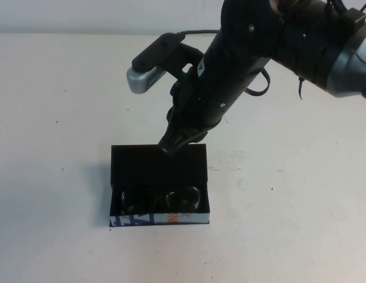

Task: Return glasses to glasses case
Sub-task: Place the glasses in the glasses case, then close the glasses case

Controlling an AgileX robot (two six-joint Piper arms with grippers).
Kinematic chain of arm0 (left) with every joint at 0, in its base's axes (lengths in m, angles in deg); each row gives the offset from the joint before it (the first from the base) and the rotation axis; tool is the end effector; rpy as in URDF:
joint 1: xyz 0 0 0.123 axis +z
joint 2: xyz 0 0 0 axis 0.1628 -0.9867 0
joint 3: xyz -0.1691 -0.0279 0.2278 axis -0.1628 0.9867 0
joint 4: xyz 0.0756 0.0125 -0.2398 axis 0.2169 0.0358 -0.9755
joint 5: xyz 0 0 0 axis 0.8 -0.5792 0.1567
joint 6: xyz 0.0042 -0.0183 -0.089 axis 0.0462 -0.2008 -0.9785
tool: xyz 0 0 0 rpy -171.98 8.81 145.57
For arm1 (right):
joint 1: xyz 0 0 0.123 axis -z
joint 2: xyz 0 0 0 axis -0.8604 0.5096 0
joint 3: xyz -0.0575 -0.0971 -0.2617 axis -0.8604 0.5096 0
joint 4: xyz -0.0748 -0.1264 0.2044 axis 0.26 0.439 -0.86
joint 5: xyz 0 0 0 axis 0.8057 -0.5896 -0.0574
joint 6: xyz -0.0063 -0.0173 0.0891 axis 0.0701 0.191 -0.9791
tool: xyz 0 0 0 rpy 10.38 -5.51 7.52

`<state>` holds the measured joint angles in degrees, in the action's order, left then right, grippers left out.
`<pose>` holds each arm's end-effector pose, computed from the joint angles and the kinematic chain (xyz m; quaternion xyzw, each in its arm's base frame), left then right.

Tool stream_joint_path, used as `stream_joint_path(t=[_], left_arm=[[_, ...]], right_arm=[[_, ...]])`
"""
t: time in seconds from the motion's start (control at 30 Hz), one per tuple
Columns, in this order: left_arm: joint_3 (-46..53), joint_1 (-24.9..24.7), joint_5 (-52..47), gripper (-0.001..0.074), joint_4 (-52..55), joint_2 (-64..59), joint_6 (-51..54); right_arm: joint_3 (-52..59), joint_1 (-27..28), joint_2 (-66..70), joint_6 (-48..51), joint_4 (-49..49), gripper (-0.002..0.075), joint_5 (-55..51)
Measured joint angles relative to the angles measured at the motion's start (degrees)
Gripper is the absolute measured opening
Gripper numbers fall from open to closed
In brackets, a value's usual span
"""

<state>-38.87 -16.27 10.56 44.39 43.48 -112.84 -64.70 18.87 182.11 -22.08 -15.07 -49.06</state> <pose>0.0573 -0.0071 0.2125 -0.1138 0.7051 -0.1951 0.6721 0.3034 0.2756 0.3351 -0.5048 0.8326 0.1054 0.2021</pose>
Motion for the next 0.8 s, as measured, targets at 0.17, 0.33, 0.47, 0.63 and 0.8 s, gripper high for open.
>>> stream_joint_path(t=[0.17, 0.33, 0.47, 0.63, 0.8], left_arm=[[-9.8, -5.3, -12.1, -0.0001, -0.2, -13.7, 0.6], [-21.4, -12.6, -23.3, -0.0001, -3.5, -32.4, 8.3], [-27.8, -16.8, -29.2, -0.0001, -14.3, -43.7, 23.2], [-30.6, -17.5, -32.1, -0.0001, -29.1, -55.6, 40.4], [-30.6, -17.5, -30.7, -0.0001, -39.8, -61.8, 53.0]], right_arm=[[0.0, 0.2, 1.3, -3.8, 0.0, -0.0011, 1.4], [0.1, 0.2, 2.0, -5.2, 0.1, -0.0011, 1.5], [0.1, 0.2, 2.0, -5.7, 0.8, -0.0011, 1.6], [0.1, 0.5, 2.0, -6.6, 1.9, -0.0011, 2.0], [0.1, 3.5, 2.0, -9.5, 1.9, -0.0011, 3.6]])
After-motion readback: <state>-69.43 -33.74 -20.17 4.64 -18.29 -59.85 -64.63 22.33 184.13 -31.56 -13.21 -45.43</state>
